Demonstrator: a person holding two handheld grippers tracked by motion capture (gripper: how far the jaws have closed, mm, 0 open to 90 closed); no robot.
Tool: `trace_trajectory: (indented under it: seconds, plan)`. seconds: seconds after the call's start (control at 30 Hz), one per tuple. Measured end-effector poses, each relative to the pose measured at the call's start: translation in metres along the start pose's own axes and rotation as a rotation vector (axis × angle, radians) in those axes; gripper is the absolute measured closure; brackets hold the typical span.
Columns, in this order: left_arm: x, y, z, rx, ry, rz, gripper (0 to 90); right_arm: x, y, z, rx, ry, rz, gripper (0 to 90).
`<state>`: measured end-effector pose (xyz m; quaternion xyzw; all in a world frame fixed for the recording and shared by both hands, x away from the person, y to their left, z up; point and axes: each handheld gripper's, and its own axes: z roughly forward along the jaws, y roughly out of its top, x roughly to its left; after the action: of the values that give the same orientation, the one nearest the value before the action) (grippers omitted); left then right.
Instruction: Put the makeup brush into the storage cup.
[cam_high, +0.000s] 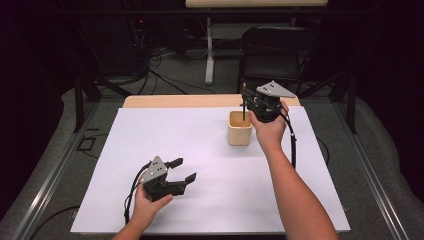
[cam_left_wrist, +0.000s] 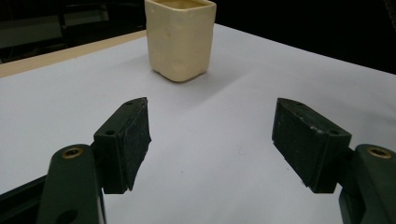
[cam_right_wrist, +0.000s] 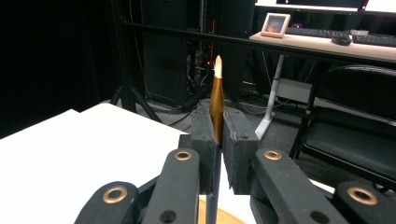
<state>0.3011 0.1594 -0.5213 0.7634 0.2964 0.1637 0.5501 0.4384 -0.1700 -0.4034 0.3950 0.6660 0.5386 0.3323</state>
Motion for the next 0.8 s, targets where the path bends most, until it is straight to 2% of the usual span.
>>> trace_trajectory:
  seconds: [0.8]
  plan:
    - [0.0,-0.001,0.001,0.009,0.003,0.003,28.0,-0.006,-0.025,0.0,0.006,-0.016,0.032,83.7]
